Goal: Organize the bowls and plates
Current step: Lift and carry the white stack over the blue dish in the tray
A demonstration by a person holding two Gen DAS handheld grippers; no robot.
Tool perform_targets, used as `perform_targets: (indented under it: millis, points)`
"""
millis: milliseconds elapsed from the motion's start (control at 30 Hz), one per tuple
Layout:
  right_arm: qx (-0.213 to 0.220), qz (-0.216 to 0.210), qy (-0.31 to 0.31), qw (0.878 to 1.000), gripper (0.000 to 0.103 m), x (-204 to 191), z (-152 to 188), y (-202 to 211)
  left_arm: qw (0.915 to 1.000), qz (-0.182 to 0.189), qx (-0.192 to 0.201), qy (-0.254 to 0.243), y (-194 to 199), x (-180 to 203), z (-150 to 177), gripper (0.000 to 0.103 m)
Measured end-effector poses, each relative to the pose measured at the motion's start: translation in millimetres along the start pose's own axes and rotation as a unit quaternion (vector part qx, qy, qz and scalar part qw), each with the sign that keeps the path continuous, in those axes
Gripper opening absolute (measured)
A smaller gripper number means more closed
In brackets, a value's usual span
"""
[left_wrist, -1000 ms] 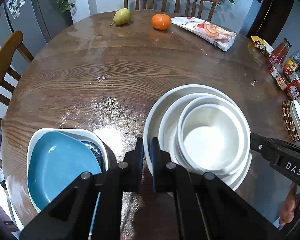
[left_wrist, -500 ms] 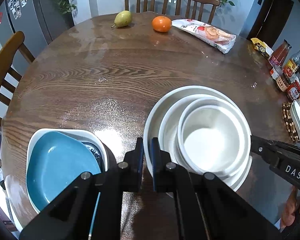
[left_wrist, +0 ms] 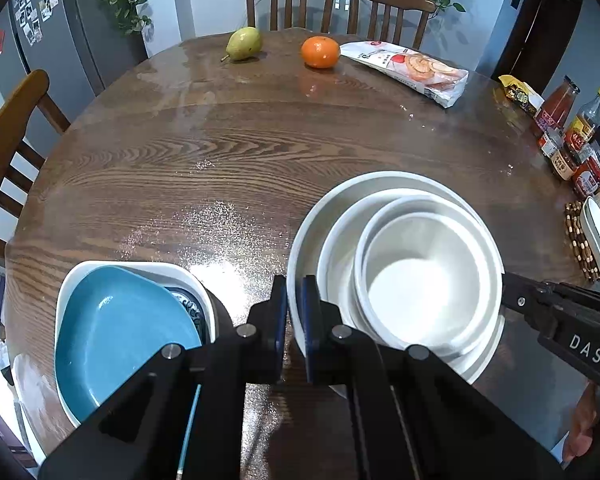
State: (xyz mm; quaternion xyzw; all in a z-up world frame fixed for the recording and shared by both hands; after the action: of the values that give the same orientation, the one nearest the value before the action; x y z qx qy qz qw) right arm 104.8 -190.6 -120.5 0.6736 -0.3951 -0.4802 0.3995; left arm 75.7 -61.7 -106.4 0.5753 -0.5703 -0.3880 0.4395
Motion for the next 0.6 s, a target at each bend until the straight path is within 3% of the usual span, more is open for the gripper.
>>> perform_targets:
  millis: [600]
  points:
    - [0.008,-0.002,-0.003,1.000,0.010,0.2,4.2,7.6,1.0000,0.003,0.002,0.000,2.7,4.4,3.1,0.003]
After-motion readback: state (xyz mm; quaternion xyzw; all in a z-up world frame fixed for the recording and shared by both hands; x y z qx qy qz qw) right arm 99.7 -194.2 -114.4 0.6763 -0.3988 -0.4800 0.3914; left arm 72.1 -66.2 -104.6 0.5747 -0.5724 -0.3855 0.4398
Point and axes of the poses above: each gripper's, at about its wrist camera, not at the fingertips, and y roughly against the way its jaws point, x to its right, z to its underside, the point moved 10 cm from there along -y, roughly the way its jaws point, and after that the axes turned 13 degrees about -x, right-handed, at the moved point
